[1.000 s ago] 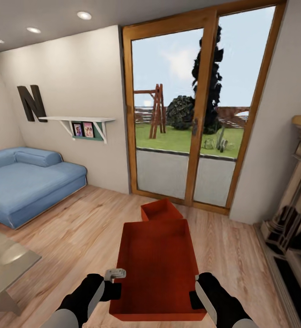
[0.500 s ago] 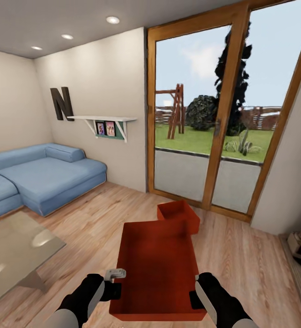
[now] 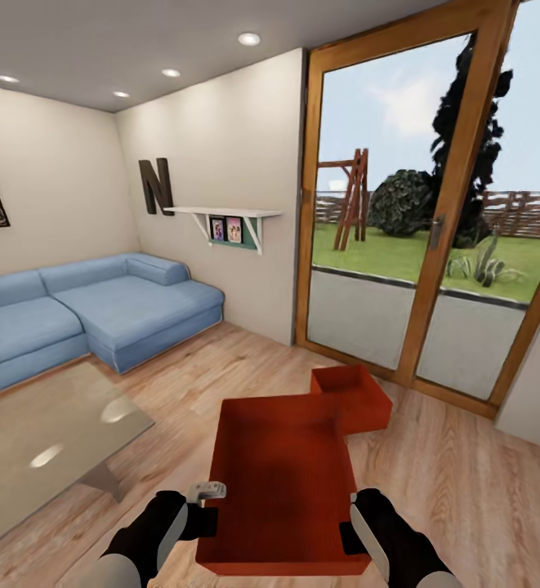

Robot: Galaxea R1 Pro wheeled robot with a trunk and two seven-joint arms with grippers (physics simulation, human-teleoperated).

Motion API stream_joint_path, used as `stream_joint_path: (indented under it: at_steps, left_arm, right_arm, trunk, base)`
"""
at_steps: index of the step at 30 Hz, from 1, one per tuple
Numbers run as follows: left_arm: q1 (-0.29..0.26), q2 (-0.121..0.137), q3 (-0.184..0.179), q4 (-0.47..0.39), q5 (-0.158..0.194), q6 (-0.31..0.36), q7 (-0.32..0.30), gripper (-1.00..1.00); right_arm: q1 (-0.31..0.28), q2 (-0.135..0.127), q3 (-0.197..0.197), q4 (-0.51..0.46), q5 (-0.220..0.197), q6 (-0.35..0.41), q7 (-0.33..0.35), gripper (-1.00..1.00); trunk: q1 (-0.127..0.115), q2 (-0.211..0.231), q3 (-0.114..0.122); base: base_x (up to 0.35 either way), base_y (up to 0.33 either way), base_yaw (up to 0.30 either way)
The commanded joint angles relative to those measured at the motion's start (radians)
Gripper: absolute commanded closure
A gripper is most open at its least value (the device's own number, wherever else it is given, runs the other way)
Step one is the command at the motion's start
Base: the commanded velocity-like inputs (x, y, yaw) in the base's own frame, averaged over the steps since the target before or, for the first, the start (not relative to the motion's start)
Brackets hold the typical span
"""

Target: Move the two storage containers from the living room to the garage. In the garage, place one container on the floor and stack the other container on top of it (either order is fine).

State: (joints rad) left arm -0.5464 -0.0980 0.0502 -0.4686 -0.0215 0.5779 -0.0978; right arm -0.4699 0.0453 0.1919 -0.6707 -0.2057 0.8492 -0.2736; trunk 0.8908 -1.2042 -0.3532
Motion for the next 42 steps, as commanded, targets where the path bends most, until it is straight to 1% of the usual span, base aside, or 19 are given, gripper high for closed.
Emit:
stream_joint_path:
  at_steps: [1, 42]
  left_arm:
    - [0.0, -0.002, 0.001, 0.0, 0.015, 0.007, -0.003, 1.0]
    - [0.0, -0.002, 0.001, -0.001, 0.016, 0.007, -0.002, 1.0]
  right_arm:
    - [-0.001, 0.013, 0.001, -0.007, -0.061, -0.009, -0.004, 1.0]
    - [-0.001, 0.013, 0.001, -0.006, -0.061, -0.008, -0.004, 1.0]
  trunk:
    - [0.0, -0.001, -0.001]
    - [0.0, -0.001, -0.001]
  base:
    - [0.0, 0.0, 0.276]
    - [0.0, 0.0, 0.288]
